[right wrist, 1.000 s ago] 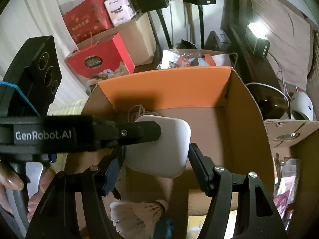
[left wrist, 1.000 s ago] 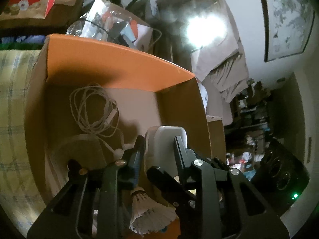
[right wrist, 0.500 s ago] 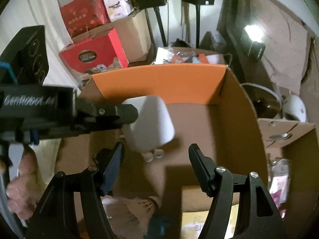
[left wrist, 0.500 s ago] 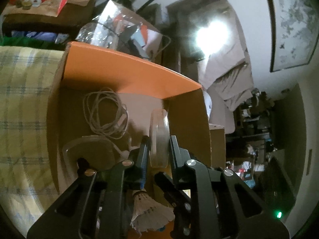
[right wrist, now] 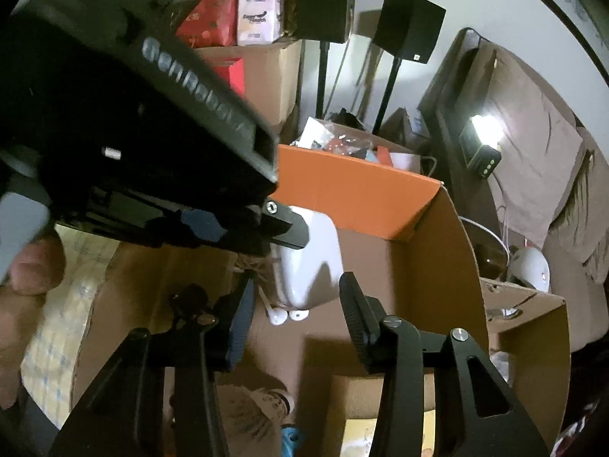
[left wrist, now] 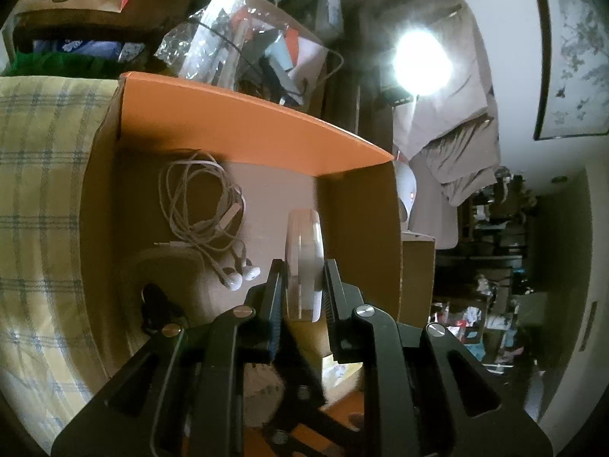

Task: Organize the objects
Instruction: 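Lower the earphone case into the box and open the right gripper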

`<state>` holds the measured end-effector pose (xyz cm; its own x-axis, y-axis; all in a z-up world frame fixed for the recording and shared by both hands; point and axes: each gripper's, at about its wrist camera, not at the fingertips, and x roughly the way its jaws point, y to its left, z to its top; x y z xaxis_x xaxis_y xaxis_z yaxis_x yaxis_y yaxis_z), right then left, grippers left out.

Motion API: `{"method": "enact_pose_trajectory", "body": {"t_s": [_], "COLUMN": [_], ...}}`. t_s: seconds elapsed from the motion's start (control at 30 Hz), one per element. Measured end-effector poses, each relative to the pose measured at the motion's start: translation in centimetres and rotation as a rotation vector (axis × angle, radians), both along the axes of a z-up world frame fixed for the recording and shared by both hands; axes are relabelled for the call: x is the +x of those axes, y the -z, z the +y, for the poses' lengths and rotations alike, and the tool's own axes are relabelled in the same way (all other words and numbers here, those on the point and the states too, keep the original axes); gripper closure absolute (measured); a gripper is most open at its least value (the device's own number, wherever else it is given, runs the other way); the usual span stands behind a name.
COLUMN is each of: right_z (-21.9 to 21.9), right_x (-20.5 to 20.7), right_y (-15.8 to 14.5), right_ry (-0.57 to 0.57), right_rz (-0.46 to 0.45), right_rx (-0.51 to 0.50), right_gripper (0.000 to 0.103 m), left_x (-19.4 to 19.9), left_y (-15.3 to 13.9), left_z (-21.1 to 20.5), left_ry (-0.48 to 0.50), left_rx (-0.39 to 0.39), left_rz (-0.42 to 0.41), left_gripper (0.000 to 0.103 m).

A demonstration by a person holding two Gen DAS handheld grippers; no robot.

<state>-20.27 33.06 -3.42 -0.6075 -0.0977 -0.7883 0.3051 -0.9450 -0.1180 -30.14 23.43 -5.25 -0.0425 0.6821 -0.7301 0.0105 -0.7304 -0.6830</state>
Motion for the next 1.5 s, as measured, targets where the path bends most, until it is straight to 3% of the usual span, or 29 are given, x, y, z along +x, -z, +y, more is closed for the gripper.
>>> {"method": "enact_pose_trajectory", "body": {"t_s": [0.07,0.13,0.3,0.4,0.47,0.6,0.8,1.03,1.1,1.37,1.5], "right_z": [-0.3,-0.4,0.4,0.8,1.2,2.7,6.3,10.0,10.5,10.1,10.0], "right_x": [0.0,0.1,-0.2,-0.4,-0.7,-1.6,-3.2,-5.2,-6.0,-8.5,-9.6], "right_y": [0.3,0.5,0.4,0.4,0.6,1.2,2.1,3.5,3.7,4.3,5.5], "right_ry": [-0.009,-0.002,0.003,0.000,0.002,0.042,0.145,0.255,0.270,0.326,0.365], "right_rz": [-0.001,0.015,-0.006,-0.034,-0.056,-0.107,-0.226,-0.306,-0.317,-0.384,-0.412], "right_rx": [0.013,0.048,0.003,-0.028,-0.045,-0.074,-0.252,-0.499,-0.560,-0.576,-0.496], "right_gripper": [0.061,0.074,0.074,0.084,0.084,0.084,0.085,0.084,0.084,0.084,0.069], "left_x": [0.0,0.1,0.0,-0.2,-0.1,0.3,0.9,2.5,3.0,3.0,2.8], "left_y": [-0.2,-0.3,0.1,0.5,0.2,-0.4,-1.6,-3.1,-3.6,-4.5,-4.3], "left_z": [0.1,0.1,0.5,0.8,1.0,0.6,-0.1,-0.8,-1.3,-3.5,-4.3], "left_ry": [0.001,0.001,0.002,0.007,0.014,0.009,0.048,0.115,0.132,0.135,0.140], "left_rx": [-0.007,-0.010,0.028,0.028,0.011,0.003,-0.043,-0.082,-0.079,-0.121,-0.116], "left_rz": [-0.001,-0.001,-0.035,-0.050,-0.016,0.029,0.112,0.220,0.239,0.281,0.274], "left_gripper": [0.085,0.085,0.083,0.075,0.071,0.045,0.037,0.035,0.030,0.025,0.024]}}
